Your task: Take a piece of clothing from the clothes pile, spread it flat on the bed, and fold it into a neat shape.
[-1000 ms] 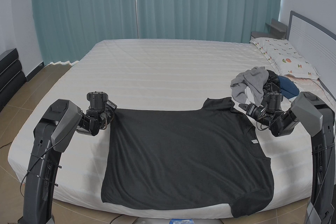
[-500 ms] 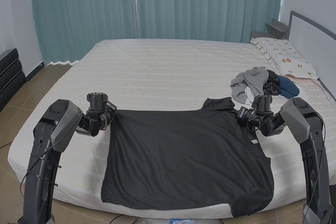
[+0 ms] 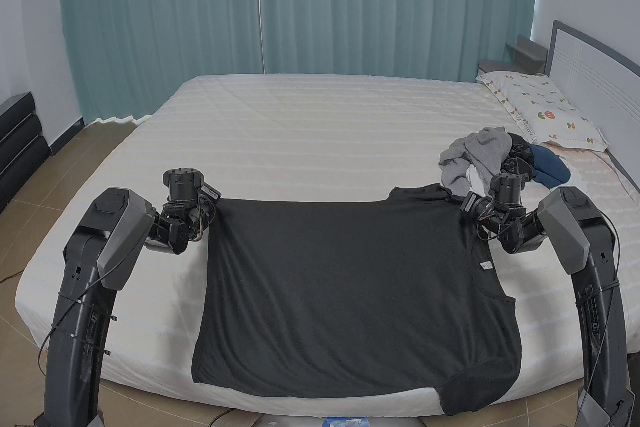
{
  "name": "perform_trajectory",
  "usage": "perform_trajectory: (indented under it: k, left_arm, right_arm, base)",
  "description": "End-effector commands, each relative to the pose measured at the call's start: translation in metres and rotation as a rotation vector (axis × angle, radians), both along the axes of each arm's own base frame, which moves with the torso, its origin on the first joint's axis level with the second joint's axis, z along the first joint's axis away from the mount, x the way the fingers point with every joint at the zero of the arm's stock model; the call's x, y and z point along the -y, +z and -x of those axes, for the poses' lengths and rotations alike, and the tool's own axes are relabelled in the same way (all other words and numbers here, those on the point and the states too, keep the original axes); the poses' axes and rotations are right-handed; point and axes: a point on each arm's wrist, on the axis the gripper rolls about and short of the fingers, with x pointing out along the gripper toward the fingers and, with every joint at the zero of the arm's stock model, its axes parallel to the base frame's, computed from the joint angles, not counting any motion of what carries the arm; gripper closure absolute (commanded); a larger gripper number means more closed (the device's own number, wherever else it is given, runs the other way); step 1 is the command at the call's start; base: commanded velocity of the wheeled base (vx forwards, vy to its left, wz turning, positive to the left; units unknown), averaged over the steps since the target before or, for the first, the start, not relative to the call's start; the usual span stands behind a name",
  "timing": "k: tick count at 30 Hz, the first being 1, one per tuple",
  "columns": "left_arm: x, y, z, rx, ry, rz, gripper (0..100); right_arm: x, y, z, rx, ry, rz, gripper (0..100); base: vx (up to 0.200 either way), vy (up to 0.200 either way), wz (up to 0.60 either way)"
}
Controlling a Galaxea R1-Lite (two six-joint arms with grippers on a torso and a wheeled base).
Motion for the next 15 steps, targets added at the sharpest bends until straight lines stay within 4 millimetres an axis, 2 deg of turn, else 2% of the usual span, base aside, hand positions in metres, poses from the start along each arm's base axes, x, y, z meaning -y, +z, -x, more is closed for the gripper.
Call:
perform_trajectory:
  k: [1, 3, 5, 15]
  left_arm:
    - [-0.002, -0.001, -0.003, 0.011, 0.007, 0.000, 100]
    - [-0.003, -0.002, -0.006, 0.022, 0.014, -0.003, 100]
    - [-0.003, -0.004, -0.007, 0.023, 0.018, -0.004, 100]
    - [0.000, -0.004, -0.008, 0.033, 0.017, -0.008, 100]
  right_arm:
    - [0.002, 0.010, -0.007, 0.050, -0.033, -0.018, 100]
    - [0.002, 0.019, -0.012, 0.085, -0.062, -0.038, 100]
    - [0.002, 0.018, -0.012, 0.078, -0.063, -0.039, 100]
    - [-0.001, -0.009, -0.013, 0.054, -0.079, -0.030, 100]
  base:
    - [0.000, 0.000, 0.00]
    - [0.000, 0.000, 0.00]
    - [0.000, 0.000, 0.00]
    - [0.000, 0.000, 0.00]
